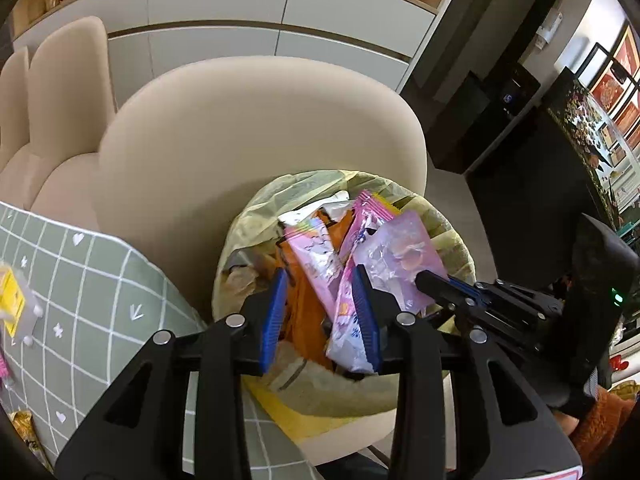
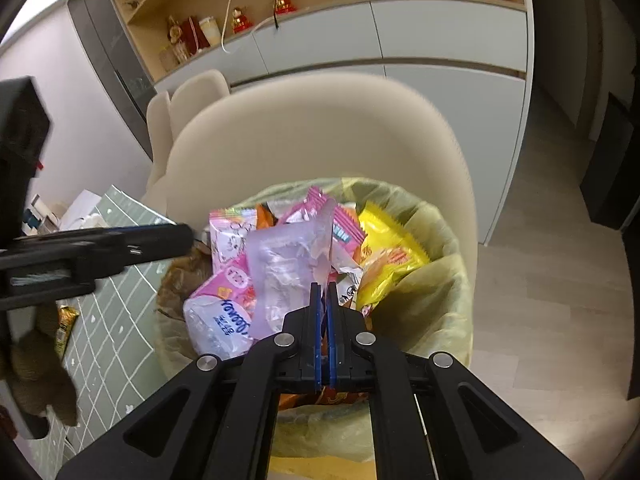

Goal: Collect trash
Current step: 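Open the left tool to drop the white bag while the right tool drops the purple wrapper, then move both tools back to the table toward the gold chocolate wrapper and pink lollipop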

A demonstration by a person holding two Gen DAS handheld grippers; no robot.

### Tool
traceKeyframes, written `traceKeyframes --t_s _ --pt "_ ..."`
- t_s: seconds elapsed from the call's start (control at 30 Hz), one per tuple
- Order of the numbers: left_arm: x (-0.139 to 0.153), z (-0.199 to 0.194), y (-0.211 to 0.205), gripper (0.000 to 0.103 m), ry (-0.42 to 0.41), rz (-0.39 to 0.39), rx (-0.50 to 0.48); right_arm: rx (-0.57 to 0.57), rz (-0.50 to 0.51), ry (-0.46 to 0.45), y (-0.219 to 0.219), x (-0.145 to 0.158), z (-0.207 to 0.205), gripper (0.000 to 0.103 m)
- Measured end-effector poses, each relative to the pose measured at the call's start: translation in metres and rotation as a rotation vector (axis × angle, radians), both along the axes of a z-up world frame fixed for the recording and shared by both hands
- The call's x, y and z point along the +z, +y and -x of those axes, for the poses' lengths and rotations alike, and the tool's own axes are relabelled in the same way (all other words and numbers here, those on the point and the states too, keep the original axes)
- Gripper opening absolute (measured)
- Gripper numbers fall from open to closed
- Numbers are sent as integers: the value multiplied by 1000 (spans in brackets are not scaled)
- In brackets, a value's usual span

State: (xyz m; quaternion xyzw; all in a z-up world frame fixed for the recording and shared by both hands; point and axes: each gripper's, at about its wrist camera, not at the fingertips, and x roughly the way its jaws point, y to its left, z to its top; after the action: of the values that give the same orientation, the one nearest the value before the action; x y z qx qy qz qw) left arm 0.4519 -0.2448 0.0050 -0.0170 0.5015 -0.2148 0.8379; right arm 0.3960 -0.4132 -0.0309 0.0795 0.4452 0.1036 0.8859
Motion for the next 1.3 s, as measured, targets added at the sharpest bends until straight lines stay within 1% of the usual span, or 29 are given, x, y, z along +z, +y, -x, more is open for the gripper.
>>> traceKeyframes --t_s 0.07,0.17,0.27,0.3,0.33,0.37,0.4,0.43,0.5,0.63,0.83,0.93,0.97,1.03,1.07,1.13,1.2,1.3 --pt "3 6 4 34 -9 4 9 -4 14 6 2 -2 0 5" --pt "6 17 17 40 -20 31 40 -8 19 11 3 -1 0 5" --pt "8 24 28 40 -23 42 57 -22 31 -4 5 5 8 6" --pt "9 27 32 40 -23 45 62 -26 37 -9 5 7 9 9" --pt "10 31 36 40 -24 47 63 -32 46 -18 6 10 13 16" --pt "12 36 40 41 -30 49 61 -41 52 -29 6 13 18 20" --pt "14 40 42 42 -37 51 60 -50 57 -39 6 17 21 29" --pt "17 45 46 43 -50 55 59 -63 60 -52 6 21 26 34" --pt "23 55 55 46 -74 62 62 -90 70 -77 7 31 37 34" --pt "33 76 82 46 -110 70 79 -118 88 -116 16 48 57 34" --pt "36 106 139 47 -146 49 150 -156 117 -167 47 64 94 34" --pt "34 121 182 47 -167 24 209 -168 105 -168 65 65 107 35" --pt "32 126 197 47 -170 15 238 -169 102 -166 74 64 113 36" --pt "28 134 225 47 -167 10 278 -162 102 -165 91 62 123 44" --pt "24 140 243 47 -166 2 303 -157 102 -164 101 60 129 45" --pt "18 150 269 47 -167 -9 320 -149 106 -155 119 56 138 46" --pt "9 160 293 47 -162 -21 313 -138 118 -144 142 48 146 47" --pt "-6 172 329 47 -146 -41 291 -119 102 -112 168 42 154 48"
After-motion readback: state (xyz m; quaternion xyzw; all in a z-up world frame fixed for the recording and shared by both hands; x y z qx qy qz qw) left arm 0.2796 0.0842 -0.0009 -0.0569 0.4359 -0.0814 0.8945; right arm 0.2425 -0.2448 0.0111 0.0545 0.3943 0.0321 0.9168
